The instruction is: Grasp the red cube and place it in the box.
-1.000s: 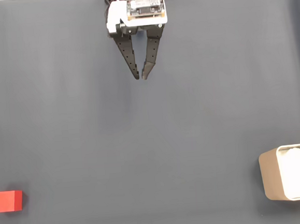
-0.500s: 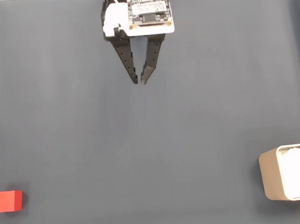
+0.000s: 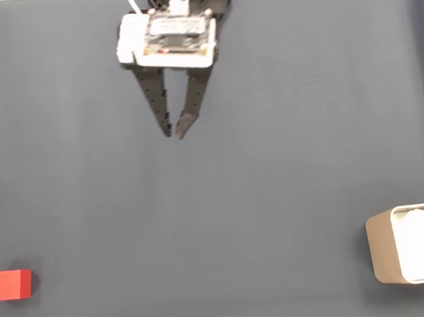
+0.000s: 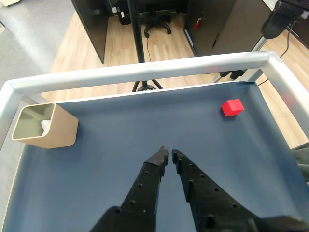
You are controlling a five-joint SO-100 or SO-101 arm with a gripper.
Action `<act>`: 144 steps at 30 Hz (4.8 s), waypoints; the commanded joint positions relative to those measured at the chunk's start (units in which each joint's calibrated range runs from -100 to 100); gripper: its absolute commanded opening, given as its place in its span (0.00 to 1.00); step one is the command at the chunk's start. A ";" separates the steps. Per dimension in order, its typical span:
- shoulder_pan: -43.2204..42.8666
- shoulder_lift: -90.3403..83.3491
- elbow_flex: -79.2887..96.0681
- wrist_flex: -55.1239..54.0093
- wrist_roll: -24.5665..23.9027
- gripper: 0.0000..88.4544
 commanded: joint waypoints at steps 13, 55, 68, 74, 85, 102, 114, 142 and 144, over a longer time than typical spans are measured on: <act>12.08 11.74 -9.52 -9.34 0.73 0.00; 24.29 55.41 -37.35 -26.22 2.59 0.15; 26.07 67.29 -46.20 -30.81 3.03 0.22; 26.64 71.97 -49.03 -32.45 3.47 0.26; 27.70 76.38 -48.12 -38.52 3.57 0.31; 27.77 81.93 -44.74 -48.11 4.05 0.35; 27.49 83.06 -38.99 -52.12 5.32 0.36; 25.64 89.64 -47.21 -53.60 2.98 0.37; 25.43 89.73 -47.39 -53.60 2.64 0.37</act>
